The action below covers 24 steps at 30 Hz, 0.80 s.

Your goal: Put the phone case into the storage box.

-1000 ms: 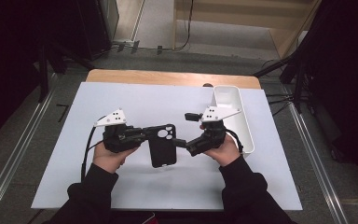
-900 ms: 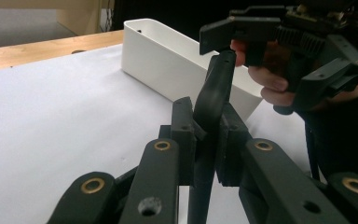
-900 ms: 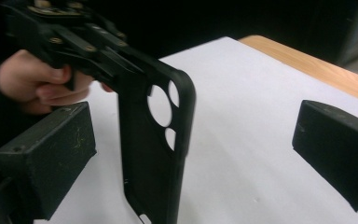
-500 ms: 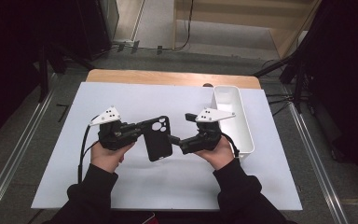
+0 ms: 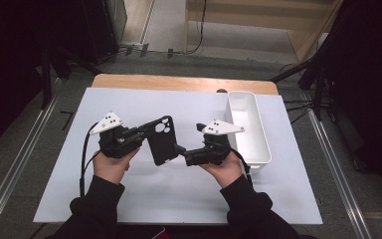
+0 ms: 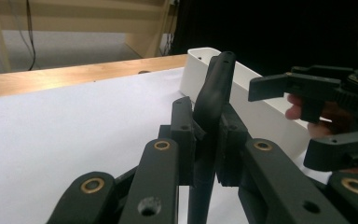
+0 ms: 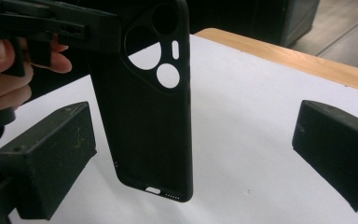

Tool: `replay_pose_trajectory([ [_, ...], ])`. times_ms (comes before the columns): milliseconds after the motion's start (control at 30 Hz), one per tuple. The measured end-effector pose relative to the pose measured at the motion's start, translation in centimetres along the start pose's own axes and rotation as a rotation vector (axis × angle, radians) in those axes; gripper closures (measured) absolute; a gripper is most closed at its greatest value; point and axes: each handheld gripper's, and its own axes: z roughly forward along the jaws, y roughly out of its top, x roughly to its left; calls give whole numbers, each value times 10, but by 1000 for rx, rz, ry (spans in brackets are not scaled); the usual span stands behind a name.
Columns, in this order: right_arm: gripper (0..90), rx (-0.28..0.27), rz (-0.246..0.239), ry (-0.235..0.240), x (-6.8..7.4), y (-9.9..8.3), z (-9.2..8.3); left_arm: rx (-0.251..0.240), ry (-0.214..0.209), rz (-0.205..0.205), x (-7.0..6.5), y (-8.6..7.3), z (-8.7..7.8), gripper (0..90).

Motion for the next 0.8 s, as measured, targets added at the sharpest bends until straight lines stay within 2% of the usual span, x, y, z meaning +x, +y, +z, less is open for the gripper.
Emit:
replay_pose_trajectory([
  [167,0,-1,7,-37,6,-5,4,-14,36,-32,-1,-1,0,801],
  [267,0,-15,14,-58,11,-7,5,-16,53,-34,-2,-1,1,801],
  [633,0,-17,27,-114,22,-13,13,-11,62,-47,-8,-2,4,800],
  [800,0,-10,24,-117,27,-14,17,-1,64,-49,-11,-3,6,801],
])
